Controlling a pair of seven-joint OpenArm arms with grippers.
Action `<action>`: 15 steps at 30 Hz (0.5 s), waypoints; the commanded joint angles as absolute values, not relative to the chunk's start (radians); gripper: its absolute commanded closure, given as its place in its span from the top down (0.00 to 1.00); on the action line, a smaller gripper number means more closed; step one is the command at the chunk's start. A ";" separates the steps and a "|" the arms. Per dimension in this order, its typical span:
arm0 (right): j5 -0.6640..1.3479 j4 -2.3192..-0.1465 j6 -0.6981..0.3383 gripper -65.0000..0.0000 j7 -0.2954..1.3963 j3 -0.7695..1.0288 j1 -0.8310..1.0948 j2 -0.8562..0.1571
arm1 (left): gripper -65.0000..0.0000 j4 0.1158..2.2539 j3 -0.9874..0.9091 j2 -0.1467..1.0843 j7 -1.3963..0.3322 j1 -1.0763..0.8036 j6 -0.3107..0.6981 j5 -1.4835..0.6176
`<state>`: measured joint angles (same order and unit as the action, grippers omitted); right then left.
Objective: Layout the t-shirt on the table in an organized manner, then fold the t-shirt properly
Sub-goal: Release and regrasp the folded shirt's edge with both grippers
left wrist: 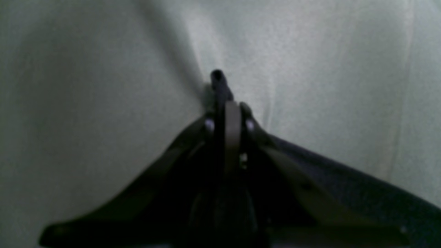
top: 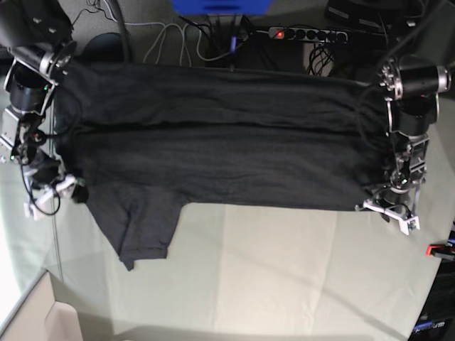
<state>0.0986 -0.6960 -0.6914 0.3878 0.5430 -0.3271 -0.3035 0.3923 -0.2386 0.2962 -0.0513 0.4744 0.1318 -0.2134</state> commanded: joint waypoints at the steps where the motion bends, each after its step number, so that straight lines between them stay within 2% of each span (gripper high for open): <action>1: 0.111 -0.699 -0.698 0.62 0.361 0.545 -0.344 -0.323 | 0.00 0.401 -0.242 0.308 -0.053 0.495 0.133 -0.213; 15: 0.113 -0.714 -0.698 0.59 0.361 0.544 -0.302 -0.292 | 0.00 0.401 -0.245 0.308 -0.058 0.496 0.128 -0.219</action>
